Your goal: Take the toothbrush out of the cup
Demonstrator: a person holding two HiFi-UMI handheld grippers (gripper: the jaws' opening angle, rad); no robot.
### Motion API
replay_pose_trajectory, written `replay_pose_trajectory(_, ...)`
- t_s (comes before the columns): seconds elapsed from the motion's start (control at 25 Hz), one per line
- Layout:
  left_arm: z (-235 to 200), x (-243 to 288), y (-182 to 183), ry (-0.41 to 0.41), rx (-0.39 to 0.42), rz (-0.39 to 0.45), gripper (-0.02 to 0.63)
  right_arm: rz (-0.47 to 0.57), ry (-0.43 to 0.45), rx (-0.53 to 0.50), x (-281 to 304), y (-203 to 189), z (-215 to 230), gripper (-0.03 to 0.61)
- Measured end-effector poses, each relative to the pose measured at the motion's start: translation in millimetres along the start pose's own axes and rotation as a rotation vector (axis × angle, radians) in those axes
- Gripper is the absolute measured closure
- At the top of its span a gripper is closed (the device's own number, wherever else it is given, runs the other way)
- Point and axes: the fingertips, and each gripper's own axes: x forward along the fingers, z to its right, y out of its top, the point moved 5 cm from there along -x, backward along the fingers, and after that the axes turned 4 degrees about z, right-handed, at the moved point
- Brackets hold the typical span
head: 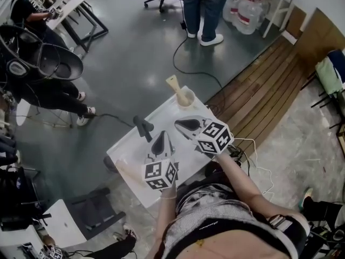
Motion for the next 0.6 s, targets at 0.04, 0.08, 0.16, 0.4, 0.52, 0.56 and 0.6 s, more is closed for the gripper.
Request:
replay_pose_trajectory(0.04, 3.4, 4.2, 0.4, -0.001, -0.002, 0.001, 0.614, -0.001, -0.002, 0.001, -2.5, 0.8, 4.9, 0.512)
replay_pose_trajectory(0.08, 6.8, 8.3, 0.5, -0.001, -0.003, 0.001, 0.614, -0.002, -0.003, 0.001, -4.9, 1.4, 9.7, 0.512)
replay_pose_trajectory(0.16, 13.5, 15.7, -0.2, 0.0, -0.004, -0.001, 0.614, -0.005, -0.002, 0.0, -9.6, 2.4, 18.7, 0.512)
replay_pose_trajectory(0.4, 33.9, 35.2, -2.8, 0.015, -0.013, -0.003, 0.614, -0.015, 0.01, -0.004, -23.3, 5.7, 43.7, 0.512)
replay_pose_trajectory(0.52, 42.8, 43.6, -3.4, 0.026, -0.018, -0.003, 0.614, -0.021, 0.016, -0.006, -29.2, 7.8, 54.6, 0.511)
replay_pose_trajectory(0.56, 45.1, 45.8, -3.8, 0.031, -0.019, -0.003, 0.614, -0.023, 0.019, -0.006, -30.5, 8.1, 57.7, 0.511)
replay_pose_trajectory(0.6, 47.1, 47.8, -4.5, 0.036, -0.02, -0.003, 0.614, -0.024, 0.024, -0.006, -31.7, 8.2, 60.6, 0.511)
